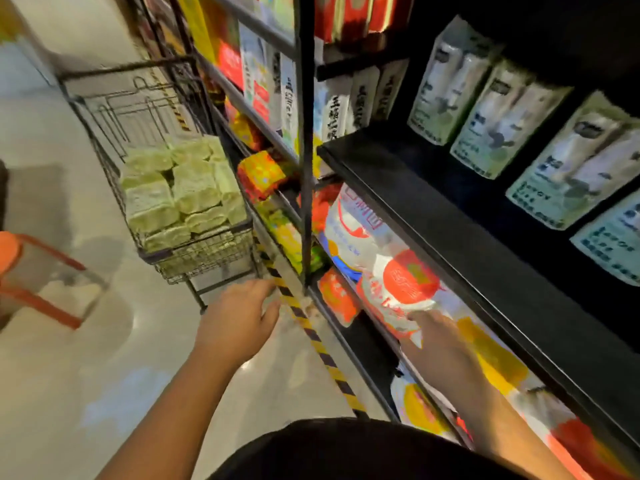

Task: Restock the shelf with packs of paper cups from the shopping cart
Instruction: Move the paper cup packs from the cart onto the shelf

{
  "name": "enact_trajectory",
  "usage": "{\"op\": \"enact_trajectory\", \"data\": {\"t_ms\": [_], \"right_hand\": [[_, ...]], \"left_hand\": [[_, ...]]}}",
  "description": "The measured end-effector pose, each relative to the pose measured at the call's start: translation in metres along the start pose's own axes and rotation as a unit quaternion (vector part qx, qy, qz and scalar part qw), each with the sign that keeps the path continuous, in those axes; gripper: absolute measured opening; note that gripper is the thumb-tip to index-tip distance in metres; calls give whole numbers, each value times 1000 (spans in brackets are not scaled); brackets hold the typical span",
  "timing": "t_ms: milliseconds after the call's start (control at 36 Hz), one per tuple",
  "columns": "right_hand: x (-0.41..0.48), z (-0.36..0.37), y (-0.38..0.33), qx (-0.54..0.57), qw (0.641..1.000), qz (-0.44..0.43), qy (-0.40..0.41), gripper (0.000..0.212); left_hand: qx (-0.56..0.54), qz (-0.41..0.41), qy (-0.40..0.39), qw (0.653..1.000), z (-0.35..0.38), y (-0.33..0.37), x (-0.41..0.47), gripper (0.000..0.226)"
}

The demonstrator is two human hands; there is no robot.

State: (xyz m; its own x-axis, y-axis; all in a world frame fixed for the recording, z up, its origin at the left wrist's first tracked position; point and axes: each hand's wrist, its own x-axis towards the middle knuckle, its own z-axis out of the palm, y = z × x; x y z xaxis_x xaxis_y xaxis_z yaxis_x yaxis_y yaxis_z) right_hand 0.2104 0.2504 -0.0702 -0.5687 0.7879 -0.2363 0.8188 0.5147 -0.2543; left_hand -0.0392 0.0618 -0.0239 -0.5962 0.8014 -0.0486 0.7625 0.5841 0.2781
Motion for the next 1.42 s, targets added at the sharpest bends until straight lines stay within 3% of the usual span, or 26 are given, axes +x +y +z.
{"op": "enact_trajectory", "data": {"t_ms": [278,528,722,861,1111,1417], "right_hand": [[99,-9,-149,-20,994,-80,-65,46],[178,3,-235,-33,979,-153,-132,49],[268,22,-325,-46,956,-240,-164,57],[345,14,-387,-49,945,-272,-175,46],[482,3,-467,-51,928,-329,-169,50],[552,15,-506,-63,922,-326,-198,55]], "left_hand": [[-2,-153,-1,988,-29,-139,9,39],[-21,-251,-9,968,-28,-204,32,46],[-4,-305,10,952,-46,-248,100,47],[3,-330,13,944,-65,-275,162,45],[20,-328,7,944,-83,-314,285,45],[32,-327,-34,944,-83,-357,355,47]]}}
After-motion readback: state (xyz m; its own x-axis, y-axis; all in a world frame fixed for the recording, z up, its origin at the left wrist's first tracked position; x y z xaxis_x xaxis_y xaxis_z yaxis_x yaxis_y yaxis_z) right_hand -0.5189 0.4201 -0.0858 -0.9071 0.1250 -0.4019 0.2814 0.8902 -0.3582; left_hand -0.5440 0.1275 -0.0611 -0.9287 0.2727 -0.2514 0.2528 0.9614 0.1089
